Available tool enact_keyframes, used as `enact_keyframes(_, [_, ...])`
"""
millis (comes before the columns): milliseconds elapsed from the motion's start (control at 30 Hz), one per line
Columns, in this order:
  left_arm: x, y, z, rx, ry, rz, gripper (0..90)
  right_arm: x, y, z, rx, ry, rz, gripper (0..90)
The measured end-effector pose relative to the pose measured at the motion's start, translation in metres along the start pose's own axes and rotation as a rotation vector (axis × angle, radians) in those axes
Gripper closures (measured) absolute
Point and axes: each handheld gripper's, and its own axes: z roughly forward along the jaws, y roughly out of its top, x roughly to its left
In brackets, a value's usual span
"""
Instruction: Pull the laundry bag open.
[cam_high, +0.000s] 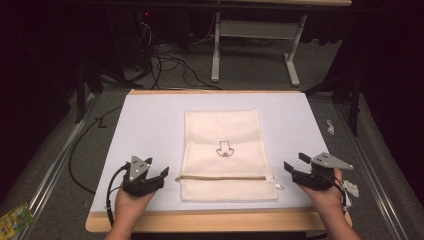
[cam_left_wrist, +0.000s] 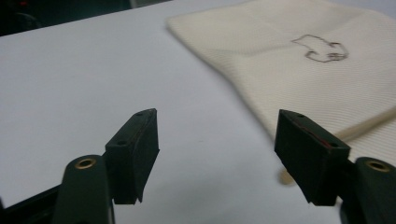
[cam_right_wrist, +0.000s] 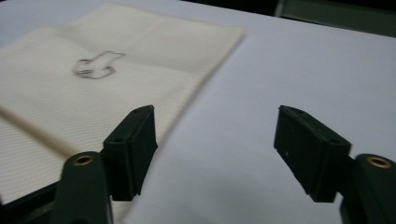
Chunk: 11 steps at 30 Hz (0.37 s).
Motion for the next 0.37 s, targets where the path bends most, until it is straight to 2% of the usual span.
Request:
enact_keyframes(33, [0.008, -0.001, -0.002, 0.0, 0.029, -0.01, 30.9, 0.0, 0.0, 0.0, 0.0, 0.0, 0.0, 29.4])
enact_keyframes(67, [0.018, -0.003, -0.005, 0.008, 0.076, -0.029, 26.4, -0.018, -0.004, -0.004, -0.002, -0.062, 0.036, 25.8])
enact_keyframes(100, [0.018, -0.003, -0.005, 0.008, 0.076, -0.029, 23.9, -0.024, -0.006, -0.005, -0.002, -0.076, 0.055, 24.7])
enact_keyframes(133, [0.023, -0.004, -0.006, 0.009, 0.091, -0.049, 21.8, -0.031, -0.008, -0.007, -0.004, -0.094, 0.074, 24.5])
enact_keyframes(200, [0.032, -0.006, -0.008, 0.009, 0.11, -0.083, 20.7, -0.036, -0.01, -0.01, -0.003, -0.112, 0.09, 24.4])
enact_keyframes(267, [0.036, -0.008, -0.008, 0.013, 0.121, -0.095, 19.0, -0.044, -0.013, -0.013, -0.006, -0.138, 0.102, 23.6])
enact_keyframes(367, [0.036, -0.008, -0.007, 0.014, 0.121, -0.091, 18.1, -0.042, -0.012, -0.013, -0.01, -0.139, 0.106, 22.9])
